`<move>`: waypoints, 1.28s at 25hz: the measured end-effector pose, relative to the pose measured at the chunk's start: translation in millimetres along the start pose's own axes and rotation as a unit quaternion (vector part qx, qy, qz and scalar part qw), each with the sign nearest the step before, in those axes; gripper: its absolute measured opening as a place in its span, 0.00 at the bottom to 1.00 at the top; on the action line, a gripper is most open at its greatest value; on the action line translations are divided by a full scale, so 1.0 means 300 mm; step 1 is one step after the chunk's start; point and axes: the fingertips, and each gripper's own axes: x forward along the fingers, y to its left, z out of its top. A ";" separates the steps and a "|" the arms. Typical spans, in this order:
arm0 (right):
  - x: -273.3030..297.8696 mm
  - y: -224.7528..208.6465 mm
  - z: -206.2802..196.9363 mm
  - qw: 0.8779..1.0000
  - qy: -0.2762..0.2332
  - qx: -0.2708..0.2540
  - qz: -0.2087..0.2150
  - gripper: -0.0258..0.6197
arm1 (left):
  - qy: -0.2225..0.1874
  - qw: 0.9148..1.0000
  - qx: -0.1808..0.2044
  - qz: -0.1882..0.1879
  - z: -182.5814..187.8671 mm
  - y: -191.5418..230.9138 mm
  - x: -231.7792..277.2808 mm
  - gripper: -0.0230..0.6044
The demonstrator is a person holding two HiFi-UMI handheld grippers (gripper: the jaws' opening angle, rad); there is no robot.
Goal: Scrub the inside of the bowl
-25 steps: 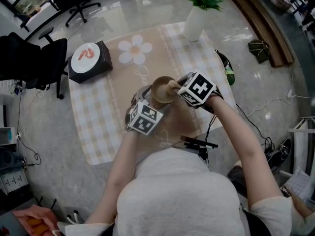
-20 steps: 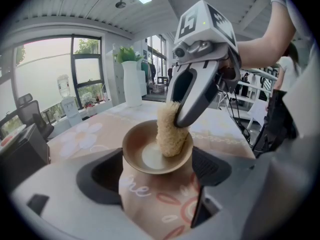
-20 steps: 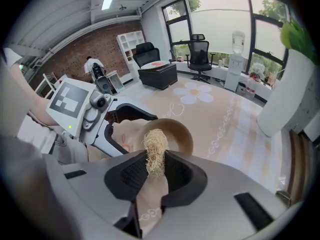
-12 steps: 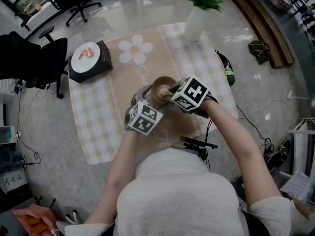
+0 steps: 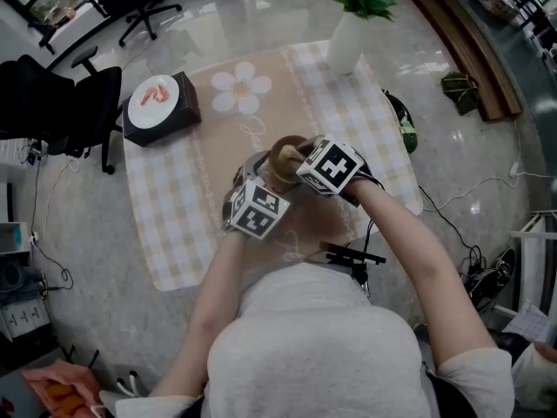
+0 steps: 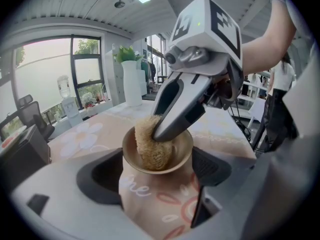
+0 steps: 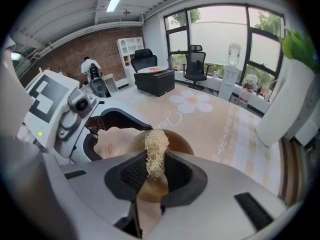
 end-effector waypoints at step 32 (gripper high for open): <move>-0.053 0.064 -0.049 0.997 0.047 0.001 0.066 0.17 | 0.001 1.000 0.001 0.000 -0.001 0.002 0.002 0.72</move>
